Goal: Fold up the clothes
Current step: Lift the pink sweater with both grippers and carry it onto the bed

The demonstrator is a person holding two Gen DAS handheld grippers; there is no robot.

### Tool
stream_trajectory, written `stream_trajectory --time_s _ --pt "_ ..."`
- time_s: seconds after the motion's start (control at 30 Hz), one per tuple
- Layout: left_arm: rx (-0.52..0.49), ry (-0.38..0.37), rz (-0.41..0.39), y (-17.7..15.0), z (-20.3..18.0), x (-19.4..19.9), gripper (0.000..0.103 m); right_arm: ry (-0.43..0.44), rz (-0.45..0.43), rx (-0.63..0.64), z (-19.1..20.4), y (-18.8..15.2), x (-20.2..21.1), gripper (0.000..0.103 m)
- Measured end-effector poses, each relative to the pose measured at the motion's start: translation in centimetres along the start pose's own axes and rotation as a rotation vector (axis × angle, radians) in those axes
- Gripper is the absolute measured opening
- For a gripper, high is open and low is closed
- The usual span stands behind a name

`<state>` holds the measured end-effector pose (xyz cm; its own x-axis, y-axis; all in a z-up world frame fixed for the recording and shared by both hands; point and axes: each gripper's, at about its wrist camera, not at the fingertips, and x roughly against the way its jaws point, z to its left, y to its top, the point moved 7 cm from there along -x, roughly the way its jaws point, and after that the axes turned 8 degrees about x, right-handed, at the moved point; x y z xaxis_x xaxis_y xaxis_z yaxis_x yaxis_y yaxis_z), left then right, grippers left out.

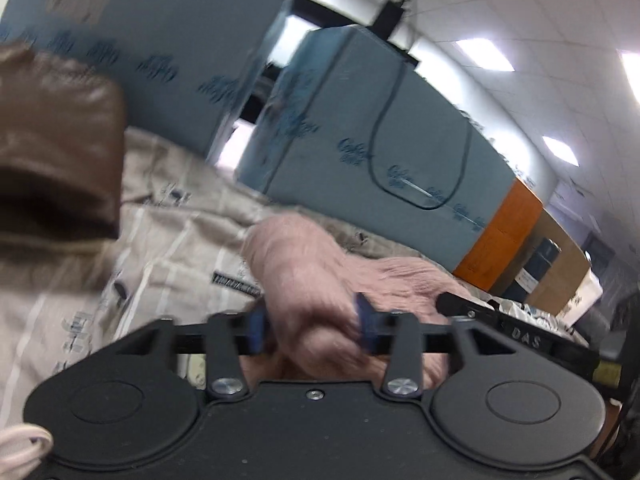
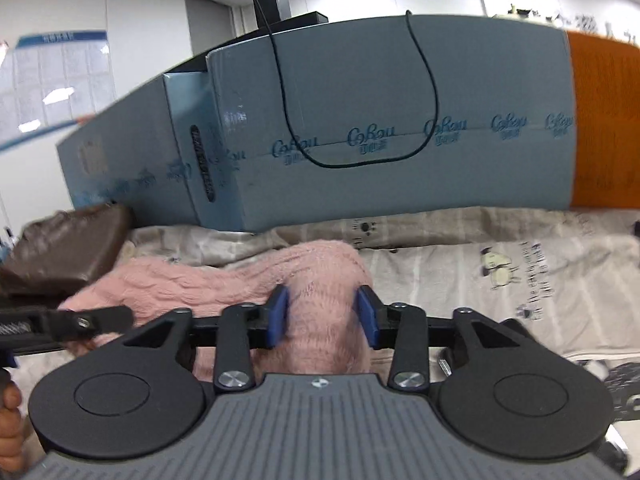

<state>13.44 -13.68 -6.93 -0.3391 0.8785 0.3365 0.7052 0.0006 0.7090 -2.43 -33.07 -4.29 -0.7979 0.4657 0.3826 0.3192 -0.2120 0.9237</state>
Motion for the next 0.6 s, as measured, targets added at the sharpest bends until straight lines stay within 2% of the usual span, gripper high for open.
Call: stream_trajectory --time_s 0.03,0.07,0.13,0.27,0.37,0.43,0.57,0.6 --pt "0.025 0.002 -0.007 0.3 0.3 0.4 0.081 -0.026 -0.008 0.022 0.2 0.2 0.4 0.055" --pt "0.049 0.003 -0.014 0.5 0.6 0.7 0.088 -0.041 -0.019 0.044 0.6 0.4 0.8 0.058" --pt "0.096 0.010 -0.036 1.0 1.3 1.5 0.091 -0.029 -0.039 0.085 1.9 0.7 1.7 0.060" --pt "0.180 0.044 -0.083 1.9 2.8 3.2 0.091 0.177 0.004 0.099 6.2 0.3 2.6 0.061" --pt "0.221 0.057 -0.084 1.8 3.7 3.7 0.091 0.339 0.054 0.149 10.2 -0.8 2.7 0.067" --pt "0.247 0.065 -0.079 1.7 4.3 3.9 0.091 0.406 0.088 0.179 12.5 -1.5 2.4 0.070" --pt "0.289 0.051 -0.062 1.2 4.7 4.1 0.091 0.394 0.155 0.114 13.3 -2.4 0.0 0.069" --pt "0.296 0.048 -0.060 1.1 4.8 4.1 0.091 0.386 0.169 0.078 12.9 -2.6 -0.7 0.062"
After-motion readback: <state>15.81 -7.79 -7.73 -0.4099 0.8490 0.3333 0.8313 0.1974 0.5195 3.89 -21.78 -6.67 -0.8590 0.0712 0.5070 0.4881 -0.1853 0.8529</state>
